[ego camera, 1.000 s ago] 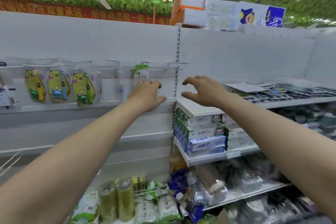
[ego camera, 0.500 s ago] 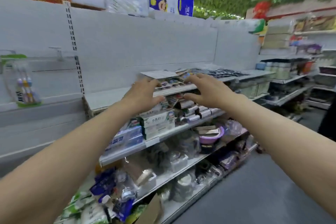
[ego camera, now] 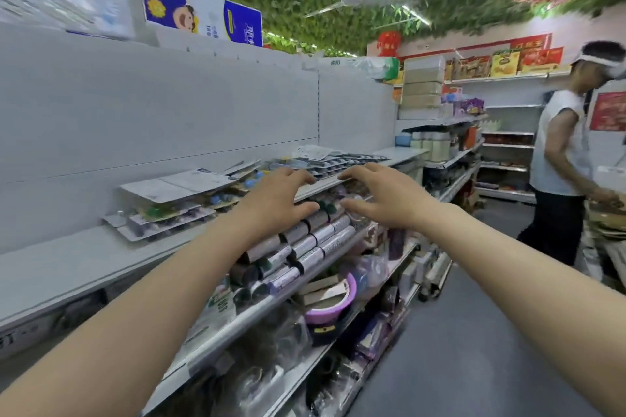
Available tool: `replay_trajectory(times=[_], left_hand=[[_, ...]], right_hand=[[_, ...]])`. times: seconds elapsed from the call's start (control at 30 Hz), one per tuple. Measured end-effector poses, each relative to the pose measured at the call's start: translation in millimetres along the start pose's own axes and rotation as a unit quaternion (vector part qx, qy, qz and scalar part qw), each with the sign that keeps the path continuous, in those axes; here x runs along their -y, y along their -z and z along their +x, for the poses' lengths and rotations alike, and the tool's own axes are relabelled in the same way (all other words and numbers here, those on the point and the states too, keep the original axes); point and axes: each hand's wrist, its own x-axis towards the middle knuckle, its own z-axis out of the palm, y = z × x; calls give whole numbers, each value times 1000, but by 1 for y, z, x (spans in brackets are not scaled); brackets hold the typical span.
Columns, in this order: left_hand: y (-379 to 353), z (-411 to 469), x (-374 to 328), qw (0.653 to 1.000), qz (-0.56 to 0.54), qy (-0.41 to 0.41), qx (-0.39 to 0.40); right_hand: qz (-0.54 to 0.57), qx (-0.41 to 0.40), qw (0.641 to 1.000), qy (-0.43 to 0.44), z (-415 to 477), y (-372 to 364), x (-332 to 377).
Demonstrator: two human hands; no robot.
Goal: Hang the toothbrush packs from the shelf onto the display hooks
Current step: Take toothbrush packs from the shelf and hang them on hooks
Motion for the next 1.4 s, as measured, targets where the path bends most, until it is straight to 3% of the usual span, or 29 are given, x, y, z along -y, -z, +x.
replay_trajectory(times=[0.17, 0.4, 0.87, 1.4], left_hand=[[-44, 108, 13, 999, -15, -27, -12], [-134, 230, 18, 999, -22, -37, 27], [-259, 464, -17, 999, -10, 32, -5], [-358, 651, 60, 989, 39, 145, -10]], right_hand=[[-18, -5, 1000, -9, 67, -17, -76], [-28, 28, 999, -33, 126, -73, -202], [7, 31, 999, 16, 264, -143, -465], [84, 36, 994, 54, 446, -249, -626]])
